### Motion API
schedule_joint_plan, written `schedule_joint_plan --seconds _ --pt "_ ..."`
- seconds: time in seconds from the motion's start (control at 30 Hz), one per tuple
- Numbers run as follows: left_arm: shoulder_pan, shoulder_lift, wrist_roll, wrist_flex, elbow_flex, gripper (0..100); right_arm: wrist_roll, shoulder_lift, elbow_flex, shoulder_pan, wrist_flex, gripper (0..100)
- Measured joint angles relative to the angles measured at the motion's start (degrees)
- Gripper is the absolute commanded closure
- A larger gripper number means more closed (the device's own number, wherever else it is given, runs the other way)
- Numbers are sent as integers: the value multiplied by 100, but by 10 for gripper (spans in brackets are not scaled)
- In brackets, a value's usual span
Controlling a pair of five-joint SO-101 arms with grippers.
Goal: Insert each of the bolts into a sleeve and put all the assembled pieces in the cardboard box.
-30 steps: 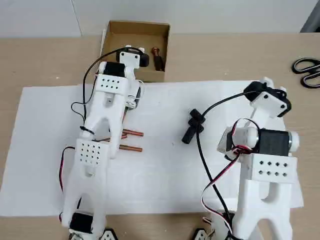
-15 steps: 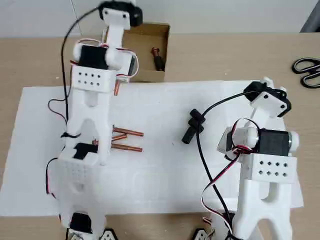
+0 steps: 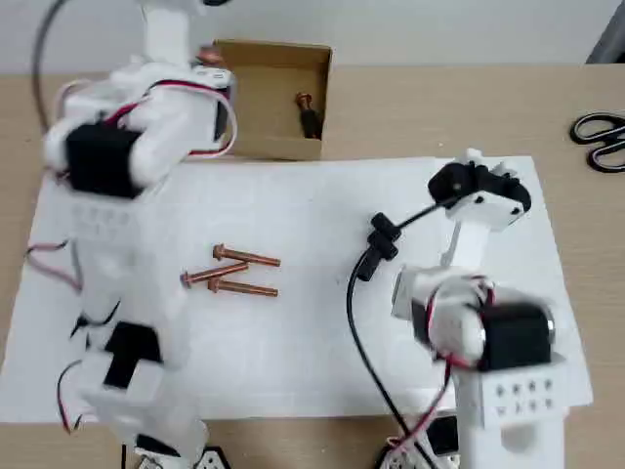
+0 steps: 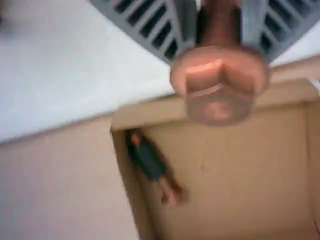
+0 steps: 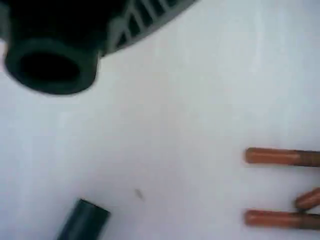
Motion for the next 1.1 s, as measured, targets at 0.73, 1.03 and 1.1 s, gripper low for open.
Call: schedule_joint_plan --seconds 0.73,1.03,1.1 --pt "0 -5143 1723 0 4668 994 554 -1424 0 -1829 9 996" --pt "325 -6057 2699 0 5451 994 563 -1890 -9 -2532 18 997" --pt "607 -6207 3059 0 5644 994 563 -2057 -9 -2708 18 997"
